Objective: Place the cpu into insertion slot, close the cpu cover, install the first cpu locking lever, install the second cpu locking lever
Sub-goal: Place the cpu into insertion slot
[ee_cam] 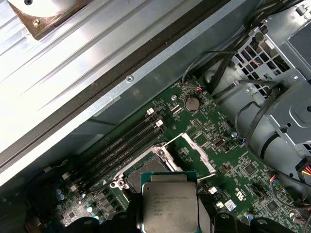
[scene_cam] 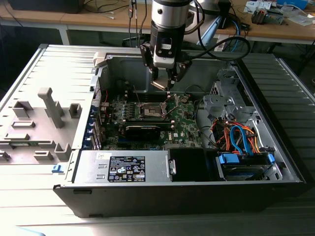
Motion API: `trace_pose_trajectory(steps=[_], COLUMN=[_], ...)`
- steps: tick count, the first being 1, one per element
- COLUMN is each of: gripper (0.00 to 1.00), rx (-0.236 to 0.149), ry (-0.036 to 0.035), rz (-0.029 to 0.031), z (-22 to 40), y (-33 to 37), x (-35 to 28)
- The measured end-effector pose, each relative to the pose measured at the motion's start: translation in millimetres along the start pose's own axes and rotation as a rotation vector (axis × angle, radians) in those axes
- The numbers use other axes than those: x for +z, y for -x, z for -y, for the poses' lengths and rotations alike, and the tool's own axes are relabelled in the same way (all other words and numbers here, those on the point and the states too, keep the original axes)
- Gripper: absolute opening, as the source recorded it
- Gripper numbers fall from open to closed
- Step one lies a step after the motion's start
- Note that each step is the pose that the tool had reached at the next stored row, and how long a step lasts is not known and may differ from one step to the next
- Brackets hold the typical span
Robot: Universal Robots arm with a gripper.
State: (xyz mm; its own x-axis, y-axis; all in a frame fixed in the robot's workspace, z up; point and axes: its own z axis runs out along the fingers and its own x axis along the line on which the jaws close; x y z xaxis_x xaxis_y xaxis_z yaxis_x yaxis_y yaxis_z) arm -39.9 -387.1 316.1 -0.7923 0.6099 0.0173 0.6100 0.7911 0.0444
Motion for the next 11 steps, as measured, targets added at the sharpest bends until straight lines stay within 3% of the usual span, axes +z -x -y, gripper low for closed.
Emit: trace_pose_trajectory(steps=[11], gripper=[0.55], rx=[0.027], ry=[0.0005], rz=[0.0012], z=[0.0], y=[0.0], x=[0.4])
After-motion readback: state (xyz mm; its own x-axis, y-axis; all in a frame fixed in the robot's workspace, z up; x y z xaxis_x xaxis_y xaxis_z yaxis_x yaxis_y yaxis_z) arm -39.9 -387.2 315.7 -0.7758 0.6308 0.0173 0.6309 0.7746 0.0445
